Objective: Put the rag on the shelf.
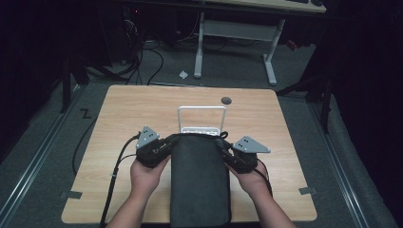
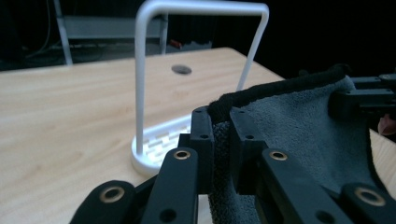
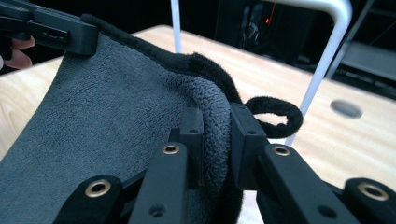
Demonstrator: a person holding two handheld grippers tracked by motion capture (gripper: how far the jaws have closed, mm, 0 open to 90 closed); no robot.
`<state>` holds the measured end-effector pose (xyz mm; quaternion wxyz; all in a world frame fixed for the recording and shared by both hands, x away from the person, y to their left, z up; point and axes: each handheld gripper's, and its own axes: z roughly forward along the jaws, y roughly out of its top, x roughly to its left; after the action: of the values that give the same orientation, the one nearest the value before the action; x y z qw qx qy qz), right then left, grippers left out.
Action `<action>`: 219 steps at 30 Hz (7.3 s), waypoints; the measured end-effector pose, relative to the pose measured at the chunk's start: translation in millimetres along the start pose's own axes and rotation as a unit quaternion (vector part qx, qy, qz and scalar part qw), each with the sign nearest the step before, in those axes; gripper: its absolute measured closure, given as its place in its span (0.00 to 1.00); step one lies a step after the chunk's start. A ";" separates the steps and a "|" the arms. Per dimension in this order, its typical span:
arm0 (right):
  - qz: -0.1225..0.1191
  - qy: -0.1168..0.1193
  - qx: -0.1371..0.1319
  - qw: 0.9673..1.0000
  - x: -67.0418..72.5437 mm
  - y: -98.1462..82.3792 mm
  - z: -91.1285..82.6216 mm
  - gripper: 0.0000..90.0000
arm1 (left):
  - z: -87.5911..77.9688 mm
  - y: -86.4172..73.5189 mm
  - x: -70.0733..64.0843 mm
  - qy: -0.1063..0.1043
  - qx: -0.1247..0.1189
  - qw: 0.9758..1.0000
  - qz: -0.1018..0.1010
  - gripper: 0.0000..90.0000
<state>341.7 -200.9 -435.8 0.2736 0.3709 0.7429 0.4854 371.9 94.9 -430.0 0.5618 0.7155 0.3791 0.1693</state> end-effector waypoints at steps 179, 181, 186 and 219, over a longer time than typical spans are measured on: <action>0.071 -0.054 0.060 0.994 -151.3 45.7 116.8 0.54 | 109.0 25.9 125.7 0.040 0.107 0.993 -0.025 0.63; 0.072 -0.058 0.060 0.994 -150.9 43.7 114.4 0.54 | 105.0 24.7 126.7 0.044 0.103 0.993 -0.024 0.61; 0.068 -0.064 0.055 0.994 -150.3 40.3 106.1 0.55 | 95.2 23.9 126.1 0.056 0.108 0.992 -0.009 0.56; -0.016 -0.064 0.042 0.997 -76.3 -2.7 2.3 0.43 | -30.3 -48.9 80.2 0.036 0.061 0.997 -0.017 0.47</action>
<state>386.6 -262.7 -435.7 0.3126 0.3999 0.7496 0.4248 387.0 178.1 -480.9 0.5059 0.7352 0.4212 0.1619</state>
